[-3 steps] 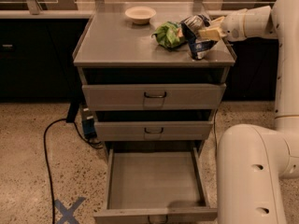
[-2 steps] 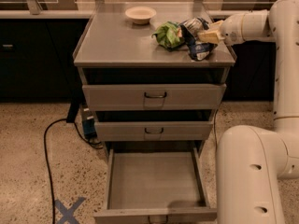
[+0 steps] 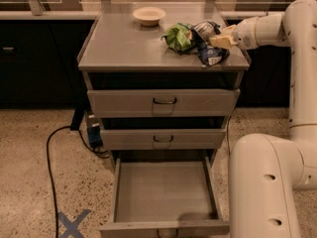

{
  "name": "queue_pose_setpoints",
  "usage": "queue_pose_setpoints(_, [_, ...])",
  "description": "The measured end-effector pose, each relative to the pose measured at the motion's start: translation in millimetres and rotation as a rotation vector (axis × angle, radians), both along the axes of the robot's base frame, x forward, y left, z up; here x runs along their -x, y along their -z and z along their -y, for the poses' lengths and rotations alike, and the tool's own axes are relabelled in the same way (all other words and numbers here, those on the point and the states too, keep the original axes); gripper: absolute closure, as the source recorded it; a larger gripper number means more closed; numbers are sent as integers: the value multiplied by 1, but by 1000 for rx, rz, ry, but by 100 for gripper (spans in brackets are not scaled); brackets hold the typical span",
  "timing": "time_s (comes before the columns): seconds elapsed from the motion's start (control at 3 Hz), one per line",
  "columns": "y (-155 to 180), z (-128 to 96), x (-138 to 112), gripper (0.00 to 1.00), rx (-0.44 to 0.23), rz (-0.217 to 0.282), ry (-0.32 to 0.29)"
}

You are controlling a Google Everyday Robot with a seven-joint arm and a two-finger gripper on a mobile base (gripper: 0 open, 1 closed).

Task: Pick blue chip bag from bottom drawer and place on counter

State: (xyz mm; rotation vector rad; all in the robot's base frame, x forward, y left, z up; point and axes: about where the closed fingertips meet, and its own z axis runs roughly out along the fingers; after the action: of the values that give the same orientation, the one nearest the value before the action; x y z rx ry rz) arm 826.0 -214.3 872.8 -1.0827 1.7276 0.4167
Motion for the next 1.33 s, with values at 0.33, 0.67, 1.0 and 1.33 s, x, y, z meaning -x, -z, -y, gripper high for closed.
queue_pose_setpoints(0.33, [0,0,0,58,0,0,0])
queue_pose_setpoints(0.67, [0,0,0,35,0,0,0])
queue_pose_setpoints(1.0, [0,0,0,11,0,0,0])
queue_pose_setpoints(1.33, [0,0,0,0,0,0,0])
